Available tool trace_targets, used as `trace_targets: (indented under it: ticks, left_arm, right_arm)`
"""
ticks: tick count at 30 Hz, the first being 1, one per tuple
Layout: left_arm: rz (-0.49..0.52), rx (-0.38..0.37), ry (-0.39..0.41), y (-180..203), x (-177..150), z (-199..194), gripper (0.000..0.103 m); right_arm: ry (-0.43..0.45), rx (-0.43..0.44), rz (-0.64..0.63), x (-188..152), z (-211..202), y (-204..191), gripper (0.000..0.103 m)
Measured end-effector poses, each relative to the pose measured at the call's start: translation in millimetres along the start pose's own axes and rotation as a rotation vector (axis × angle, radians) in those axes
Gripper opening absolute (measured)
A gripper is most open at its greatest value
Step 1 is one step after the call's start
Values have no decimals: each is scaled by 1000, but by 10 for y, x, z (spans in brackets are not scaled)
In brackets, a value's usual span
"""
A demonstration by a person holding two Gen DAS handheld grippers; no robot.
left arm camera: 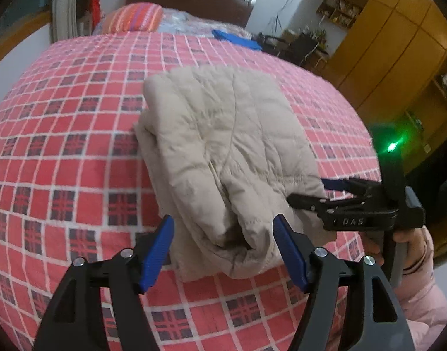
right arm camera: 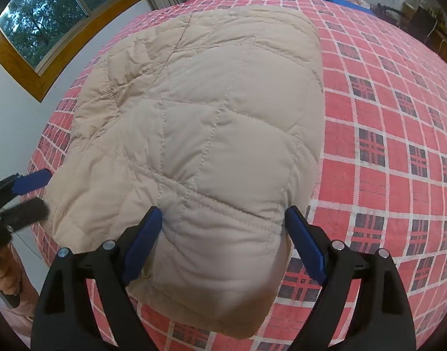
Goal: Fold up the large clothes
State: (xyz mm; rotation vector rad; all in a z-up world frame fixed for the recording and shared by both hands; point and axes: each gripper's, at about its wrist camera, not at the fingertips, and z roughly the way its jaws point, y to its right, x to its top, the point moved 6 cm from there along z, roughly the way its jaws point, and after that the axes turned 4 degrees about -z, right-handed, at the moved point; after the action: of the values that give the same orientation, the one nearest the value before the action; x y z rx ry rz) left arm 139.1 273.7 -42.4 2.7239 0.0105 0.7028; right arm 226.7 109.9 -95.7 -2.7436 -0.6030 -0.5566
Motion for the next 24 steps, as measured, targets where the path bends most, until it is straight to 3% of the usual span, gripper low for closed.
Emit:
trace_targets:
  ticks: [6,14,15,17,20,24]
  left_arm:
    - [-24,1,-26,-69,5,140,77]
    - [-85,-94,-96,-96,-54,291,75]
    - [-86,-101,-95,-98,-55,294,70]
    - [-76,-103,-90,-94,-55,280,50]
    - [-66,-125,-69,-94,-46,214,32]
    - [-55,-138,-70,-169,-57,199,27]
  right_arm:
    - [9,-8,-13,-31,-23,-43,86]
    - [16,-15,-25,-56,-45,-87,86]
    - [16,-16,-25,-53,-43,-82,86]
    - [15,-15,-25,-56,-50,-88,86]
    - [15,-3,-19,-57,-90,-102,86]
    - [22,12,-27,-69,-179,-164,87]
